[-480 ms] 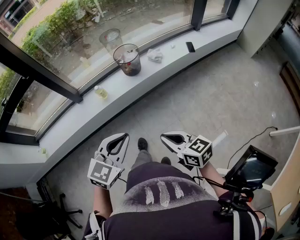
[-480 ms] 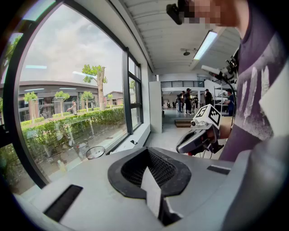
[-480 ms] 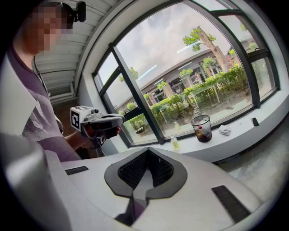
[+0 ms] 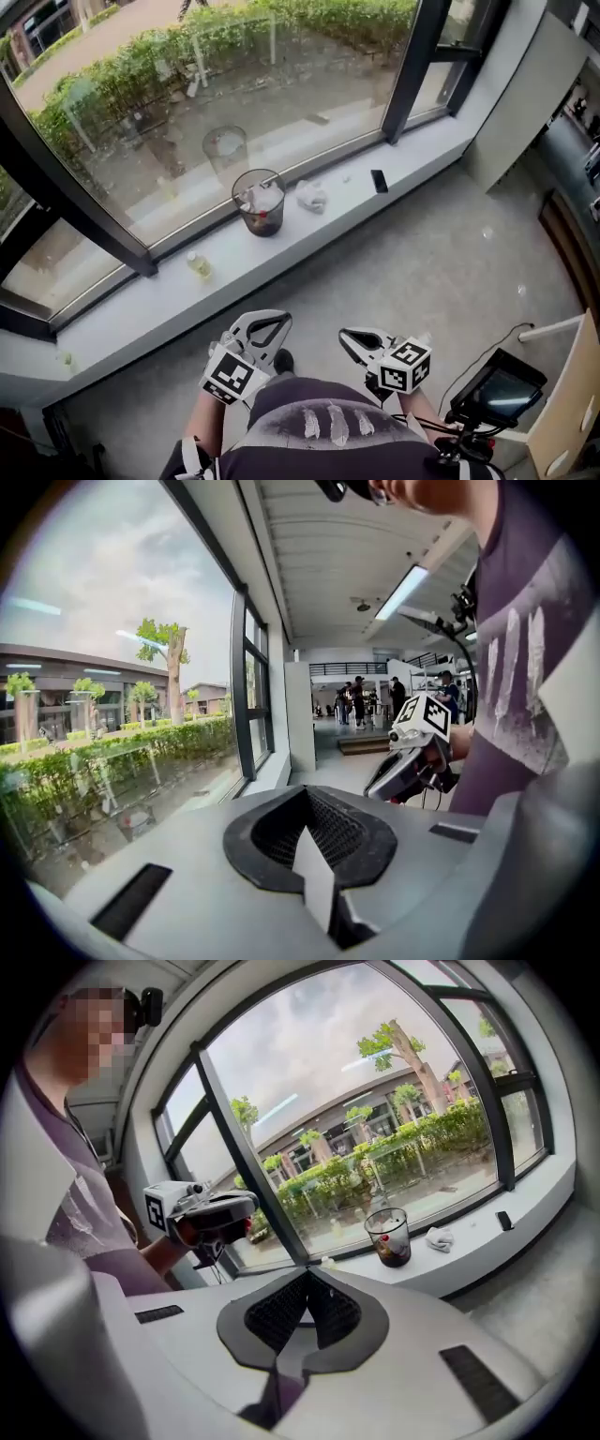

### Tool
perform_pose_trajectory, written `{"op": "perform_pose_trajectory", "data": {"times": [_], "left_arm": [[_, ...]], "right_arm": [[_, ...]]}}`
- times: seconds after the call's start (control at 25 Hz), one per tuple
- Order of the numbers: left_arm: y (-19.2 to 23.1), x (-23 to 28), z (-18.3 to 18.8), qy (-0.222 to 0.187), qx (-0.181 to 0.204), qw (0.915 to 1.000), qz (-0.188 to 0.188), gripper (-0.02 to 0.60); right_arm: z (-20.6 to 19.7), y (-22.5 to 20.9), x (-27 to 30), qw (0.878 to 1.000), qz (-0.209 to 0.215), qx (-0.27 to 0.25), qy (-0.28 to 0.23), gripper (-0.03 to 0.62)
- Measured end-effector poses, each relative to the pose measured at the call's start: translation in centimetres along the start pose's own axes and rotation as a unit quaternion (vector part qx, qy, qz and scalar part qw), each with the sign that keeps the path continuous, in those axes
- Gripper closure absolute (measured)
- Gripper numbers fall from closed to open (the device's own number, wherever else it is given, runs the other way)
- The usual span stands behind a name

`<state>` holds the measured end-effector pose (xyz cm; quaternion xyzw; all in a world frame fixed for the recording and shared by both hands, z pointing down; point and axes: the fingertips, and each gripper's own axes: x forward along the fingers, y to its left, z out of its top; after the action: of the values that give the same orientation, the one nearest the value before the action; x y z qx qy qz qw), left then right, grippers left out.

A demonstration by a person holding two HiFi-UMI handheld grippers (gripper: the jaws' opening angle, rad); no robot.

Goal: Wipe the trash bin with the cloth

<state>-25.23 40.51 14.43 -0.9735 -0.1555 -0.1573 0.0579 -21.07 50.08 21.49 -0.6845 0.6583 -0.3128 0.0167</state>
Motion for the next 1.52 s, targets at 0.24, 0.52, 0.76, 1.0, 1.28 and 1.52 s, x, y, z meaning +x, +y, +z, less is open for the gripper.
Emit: {"op": "perform_pose_trajectory", "data": {"times": [0.24,0.52,0.76,1.0,1.28,1.52], "left_arm": [[8.2,1.0,-0.1,-0.053,-0.043,0.9976,-0.001,0.589],[15.7,-0.4,1.8,-0.098,-0.127,0.9844,0.072,0.589],[19.3,-0.2,2.0,-0.045,-0.117,0.9813,0.146,0.589],[22.2,4.9,3.9,-0.030,-0.129,0.9724,0.193,0.589],[23.5,10.4,6.3,0.009,-0.116,0.9640,0.239,0.589],[26.4,10.7,6.5,0.014,-0.118,0.9576,0.262,0.589]], "right_arm": [[3.3,-1.3,5.2,1.000,0.015,-0.020,0.000,0.595],[8.3,-1.7,10.6,0.995,0.074,-0.061,0.028,0.595],[11.9,-2.3,15.7,0.981,0.157,-0.103,0.055,0.595],[16.3,-7.5,17.5,0.967,0.223,-0.101,0.067,0.595],[19.3,-15.0,16.8,0.957,0.226,-0.155,0.093,0.595],[24.0,-17.4,18.1,0.967,0.228,-0.102,0.042,0.595]]}}
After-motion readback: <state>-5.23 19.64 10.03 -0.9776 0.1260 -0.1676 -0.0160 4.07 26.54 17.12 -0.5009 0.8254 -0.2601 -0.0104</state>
